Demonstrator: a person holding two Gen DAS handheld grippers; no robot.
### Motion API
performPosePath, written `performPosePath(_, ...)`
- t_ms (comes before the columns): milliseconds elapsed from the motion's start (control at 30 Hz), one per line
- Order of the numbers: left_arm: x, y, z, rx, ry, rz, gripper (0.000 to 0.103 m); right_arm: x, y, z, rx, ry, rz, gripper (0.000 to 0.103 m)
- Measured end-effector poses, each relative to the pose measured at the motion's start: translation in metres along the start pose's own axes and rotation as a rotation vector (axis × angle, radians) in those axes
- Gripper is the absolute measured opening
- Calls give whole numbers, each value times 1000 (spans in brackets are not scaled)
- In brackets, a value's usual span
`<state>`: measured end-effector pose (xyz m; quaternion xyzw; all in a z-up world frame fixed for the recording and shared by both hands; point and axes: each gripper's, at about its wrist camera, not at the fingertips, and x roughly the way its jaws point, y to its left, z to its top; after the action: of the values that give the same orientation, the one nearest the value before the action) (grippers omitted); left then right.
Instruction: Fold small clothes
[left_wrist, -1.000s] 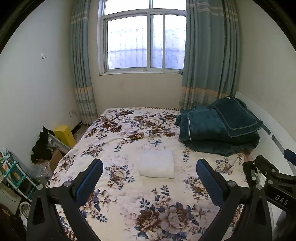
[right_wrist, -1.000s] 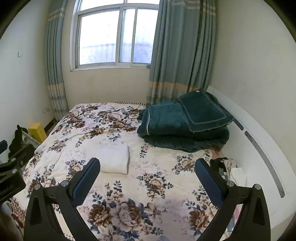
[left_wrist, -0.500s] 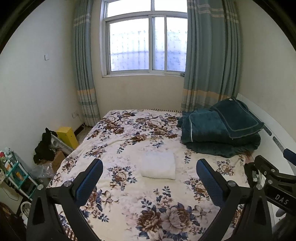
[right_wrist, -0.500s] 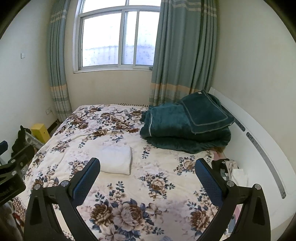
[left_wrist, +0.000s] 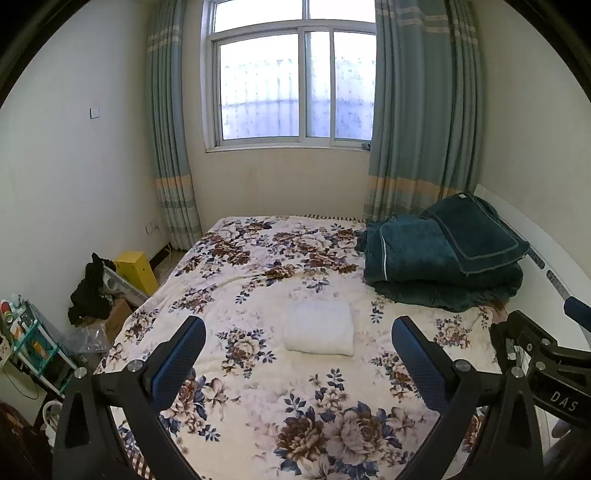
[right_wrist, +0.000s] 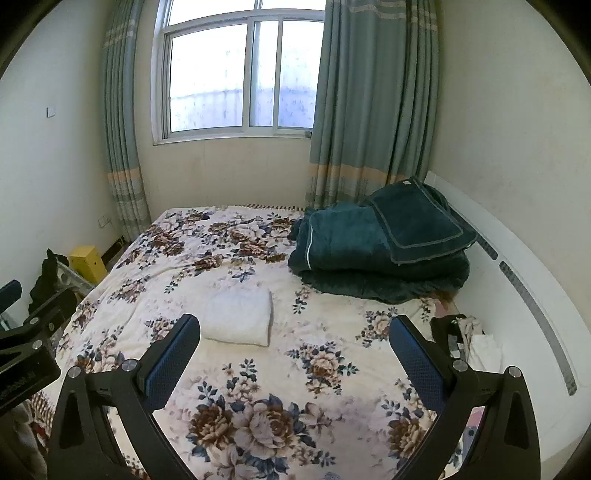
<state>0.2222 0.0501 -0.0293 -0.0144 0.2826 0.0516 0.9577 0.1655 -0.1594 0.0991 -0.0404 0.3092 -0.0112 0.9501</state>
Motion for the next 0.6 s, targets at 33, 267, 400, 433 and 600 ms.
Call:
performPosePath(33,0,0,0,0,-1,2,103,0,0,0,0,0,0,103)
performPosePath(267,0,0,-1,0,-1,-3,103,0,0,0,1,-1,0,103)
performPosePath(400,0,0,-1,0,1,-3,103,-1,0,-1,2,-1,-1,103)
performPosePath(433,-1,1,-2,-2,0,0,103,-1,0,0,4,-1,0,103)
performPosePath(600,-1,1,-2,-1,1,-5,103,0,0,0,-1,-2,1,103)
